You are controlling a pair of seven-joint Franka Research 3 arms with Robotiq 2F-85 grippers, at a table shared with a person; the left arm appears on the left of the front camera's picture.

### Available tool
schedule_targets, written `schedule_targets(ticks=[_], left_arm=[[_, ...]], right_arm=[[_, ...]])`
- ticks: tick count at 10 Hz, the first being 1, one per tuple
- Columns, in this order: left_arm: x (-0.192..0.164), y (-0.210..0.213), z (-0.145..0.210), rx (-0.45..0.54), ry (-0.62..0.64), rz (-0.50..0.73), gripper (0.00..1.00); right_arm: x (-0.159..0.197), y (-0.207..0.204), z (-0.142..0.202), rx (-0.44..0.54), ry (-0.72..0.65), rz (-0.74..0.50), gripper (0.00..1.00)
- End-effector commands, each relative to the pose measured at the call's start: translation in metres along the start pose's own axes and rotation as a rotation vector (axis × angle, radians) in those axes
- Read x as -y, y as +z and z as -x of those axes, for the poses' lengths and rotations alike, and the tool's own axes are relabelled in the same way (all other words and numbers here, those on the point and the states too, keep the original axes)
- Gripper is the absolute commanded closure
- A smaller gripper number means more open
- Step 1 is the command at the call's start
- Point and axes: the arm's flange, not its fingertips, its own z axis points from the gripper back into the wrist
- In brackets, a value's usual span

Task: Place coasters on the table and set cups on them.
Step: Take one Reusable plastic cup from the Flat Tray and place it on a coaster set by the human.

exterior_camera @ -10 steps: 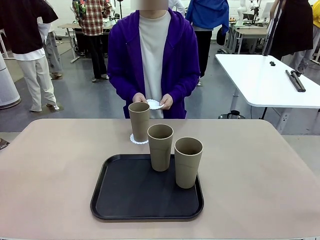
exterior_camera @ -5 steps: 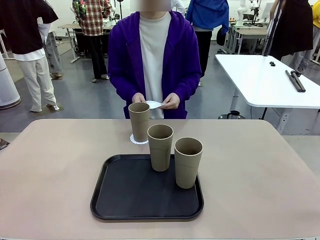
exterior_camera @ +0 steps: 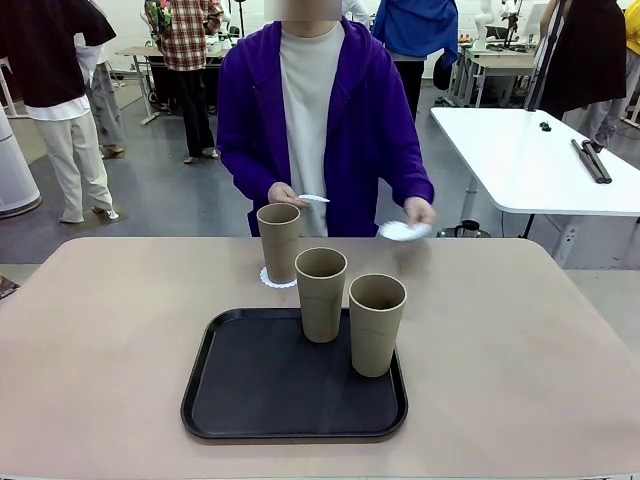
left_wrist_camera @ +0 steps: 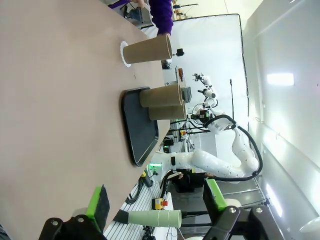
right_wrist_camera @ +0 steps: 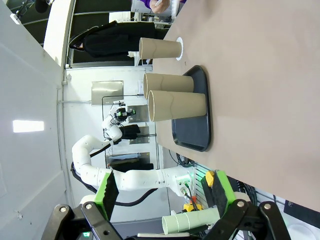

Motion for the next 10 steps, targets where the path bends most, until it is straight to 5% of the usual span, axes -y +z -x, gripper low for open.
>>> schedule_targets(ticks=[1,10], left_arm=[[0.0013,0.0015,0.0005,0.002,0.004,-0.001,0.00],[0.0013,0.0015,0.0005,0.002,0.004,-0.001,0.00]], right_arm=[[-0.0013,0.0000,0.0000,0.001,0.007,-0.012,0.00],[-0.0013,0.0000,0.0000,0.001,0.007,-0.012,0.00]])
